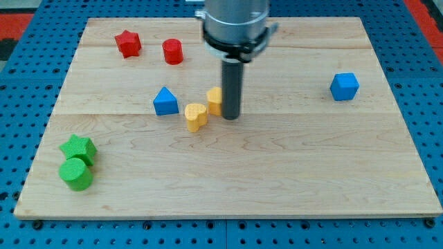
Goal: Move the yellow heart between yellow hexagon and blue triangle
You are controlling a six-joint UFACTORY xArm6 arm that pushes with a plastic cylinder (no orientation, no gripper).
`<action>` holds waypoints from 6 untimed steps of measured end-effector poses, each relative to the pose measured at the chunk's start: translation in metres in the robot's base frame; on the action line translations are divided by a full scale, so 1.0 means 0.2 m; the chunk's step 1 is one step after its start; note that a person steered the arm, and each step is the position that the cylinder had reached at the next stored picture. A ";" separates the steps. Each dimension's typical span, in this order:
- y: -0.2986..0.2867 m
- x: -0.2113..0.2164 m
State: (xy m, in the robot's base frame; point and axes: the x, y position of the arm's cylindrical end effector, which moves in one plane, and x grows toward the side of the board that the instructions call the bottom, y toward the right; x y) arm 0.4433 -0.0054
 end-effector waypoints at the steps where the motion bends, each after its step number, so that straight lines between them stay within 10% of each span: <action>1: -0.09 0.01; 3: 0.02 0.44; 6: -0.33 0.03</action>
